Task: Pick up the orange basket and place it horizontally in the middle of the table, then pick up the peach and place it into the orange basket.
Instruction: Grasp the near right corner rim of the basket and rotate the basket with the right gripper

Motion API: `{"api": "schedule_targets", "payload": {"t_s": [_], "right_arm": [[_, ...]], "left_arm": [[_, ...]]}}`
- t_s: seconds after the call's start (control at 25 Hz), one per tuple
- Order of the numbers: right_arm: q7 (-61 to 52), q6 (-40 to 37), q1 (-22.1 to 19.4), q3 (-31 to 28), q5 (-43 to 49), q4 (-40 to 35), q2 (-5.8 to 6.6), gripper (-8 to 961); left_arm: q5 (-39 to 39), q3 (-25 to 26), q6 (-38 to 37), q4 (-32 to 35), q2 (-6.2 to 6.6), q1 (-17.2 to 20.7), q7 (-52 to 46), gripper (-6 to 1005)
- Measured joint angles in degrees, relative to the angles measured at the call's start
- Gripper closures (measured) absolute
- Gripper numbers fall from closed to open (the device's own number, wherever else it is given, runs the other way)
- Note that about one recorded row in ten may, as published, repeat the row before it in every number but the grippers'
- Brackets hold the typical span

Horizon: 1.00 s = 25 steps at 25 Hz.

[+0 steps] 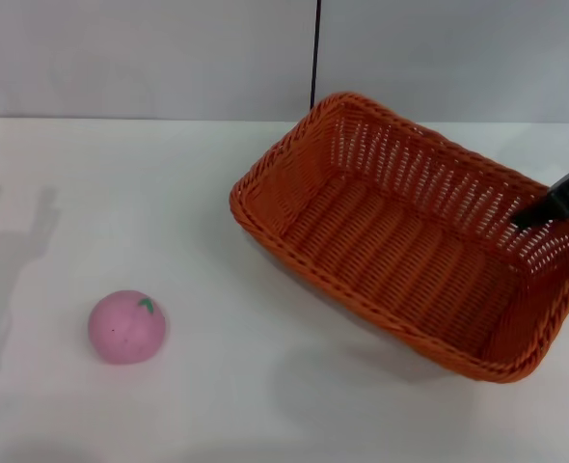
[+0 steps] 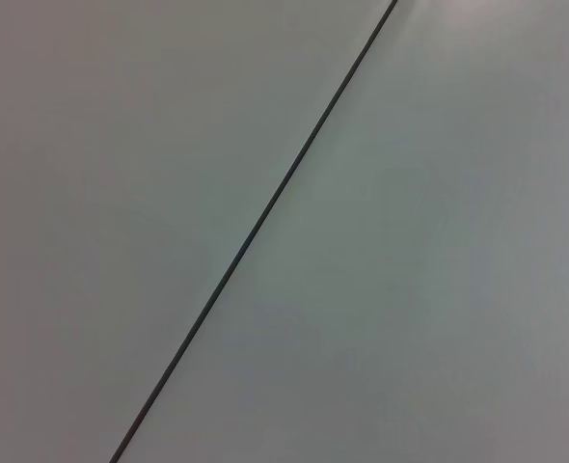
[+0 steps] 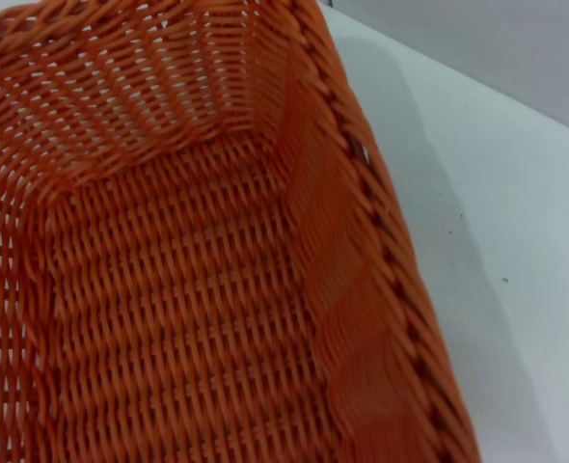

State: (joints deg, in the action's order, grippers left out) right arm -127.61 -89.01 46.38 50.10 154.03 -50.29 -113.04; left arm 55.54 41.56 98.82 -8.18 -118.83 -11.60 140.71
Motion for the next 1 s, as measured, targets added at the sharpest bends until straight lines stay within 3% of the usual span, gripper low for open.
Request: {"api": "schedule_targets", "payload": {"t_s": [0.16, 0.36, 0.48, 0.64, 0.8, 1.0], "right_arm": [[0.06, -0.13, 0.02, -0.18, -0.08, -0.38, 0.04, 697], [0.06, -0.53, -0.92, -1.74, -2.38, -3.89, 0.07, 776], [0.08, -1.51, -2.82, -3.24, -8.36, -7.33, 0.37, 795], [0.36, -3.02, -5.76, -3.82, -19.90, -10.75, 2.17, 799], [2.59, -5.28, -8.17, -4.33, -30.38, -12.45, 4.80, 800], [11.22, -13.88, -6.76, -8.26, -32.76, -12.35, 6.19, 799]], "left_arm": [[0.00, 0.00, -0.07, 0.00, 0.00, 0.00, 0.00, 190], [0.01, -0.06, -0.58, 0.00, 0.01, 0.00, 0.00, 192], [0.21, -0.08, -0.65, 0.00, 0.01, 0.01, -0.03, 193], [0.35, -0.08, -0.60, 0.00, 0.01, 0.13, -0.06, 195], [0.44, 0.03, -0.41, 0.00, 0.01, 0.43, -0.08, 196], [0.47, 0.30, -0.29, -0.12, 0.01, 0.60, -0.10, 198]]}}
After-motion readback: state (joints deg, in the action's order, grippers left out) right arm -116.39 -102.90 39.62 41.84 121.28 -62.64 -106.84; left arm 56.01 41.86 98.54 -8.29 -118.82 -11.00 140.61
